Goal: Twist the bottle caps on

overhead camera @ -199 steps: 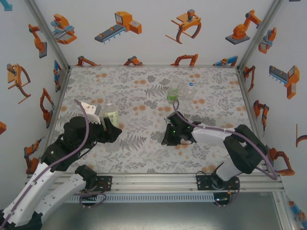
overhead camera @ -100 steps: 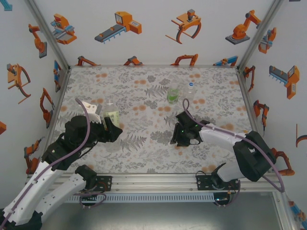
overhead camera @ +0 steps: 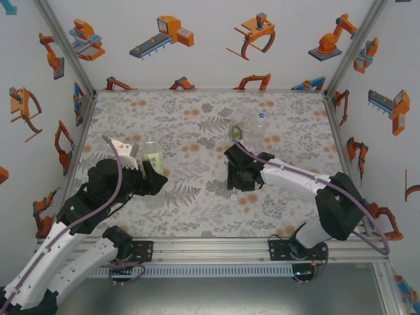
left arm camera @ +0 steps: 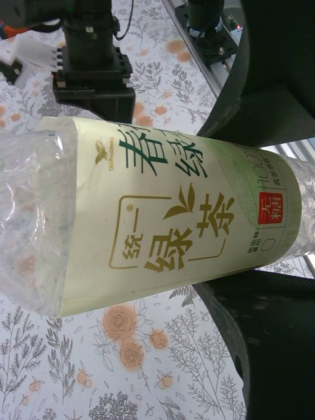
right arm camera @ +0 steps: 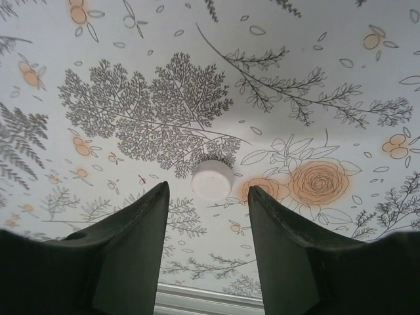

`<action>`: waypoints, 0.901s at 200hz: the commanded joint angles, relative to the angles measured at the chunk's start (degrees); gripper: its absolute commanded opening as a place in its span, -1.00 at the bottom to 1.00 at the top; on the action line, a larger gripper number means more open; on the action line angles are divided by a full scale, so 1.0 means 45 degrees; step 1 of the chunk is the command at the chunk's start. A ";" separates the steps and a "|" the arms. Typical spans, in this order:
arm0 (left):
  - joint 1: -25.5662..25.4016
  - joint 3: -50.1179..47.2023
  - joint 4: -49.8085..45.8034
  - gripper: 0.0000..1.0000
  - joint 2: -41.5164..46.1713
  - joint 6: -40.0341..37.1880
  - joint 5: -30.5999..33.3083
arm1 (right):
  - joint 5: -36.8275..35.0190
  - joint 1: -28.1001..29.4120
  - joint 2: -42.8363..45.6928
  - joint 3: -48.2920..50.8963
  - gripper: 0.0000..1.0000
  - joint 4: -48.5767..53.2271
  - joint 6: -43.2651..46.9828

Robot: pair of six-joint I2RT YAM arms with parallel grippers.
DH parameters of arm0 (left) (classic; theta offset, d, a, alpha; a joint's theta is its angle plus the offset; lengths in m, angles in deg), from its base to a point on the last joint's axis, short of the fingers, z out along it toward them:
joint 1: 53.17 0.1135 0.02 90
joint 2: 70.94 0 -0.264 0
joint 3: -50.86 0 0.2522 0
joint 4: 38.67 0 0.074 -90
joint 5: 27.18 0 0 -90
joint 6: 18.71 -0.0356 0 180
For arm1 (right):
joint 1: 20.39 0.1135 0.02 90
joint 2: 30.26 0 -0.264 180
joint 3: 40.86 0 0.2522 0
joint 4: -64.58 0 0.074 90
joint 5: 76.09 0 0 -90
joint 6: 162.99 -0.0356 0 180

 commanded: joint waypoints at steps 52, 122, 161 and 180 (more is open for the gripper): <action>0.0066 -0.0090 0.0533 -0.78 -0.0284 0.0113 -0.0520 | -0.0924 0.1150 -0.1663 -0.0637 -0.03 0.0359 0.0097; 0.0048 -0.0188 0.0490 -0.78 -0.0117 0.0122 -0.0354 | -0.0834 0.1281 -0.1936 -0.0392 -0.11 -0.0105 -0.0052; 0.0048 -0.0168 0.0548 -0.78 -0.0198 0.0124 -0.0400 | -0.0937 0.1278 -0.2101 -0.0448 -0.13 -0.0153 0.0088; 0.0057 -0.0129 0.0568 -0.78 -0.0240 0.0099 -0.0408 | -0.0975 0.1268 -0.2159 -0.0456 -0.15 -0.0175 0.0144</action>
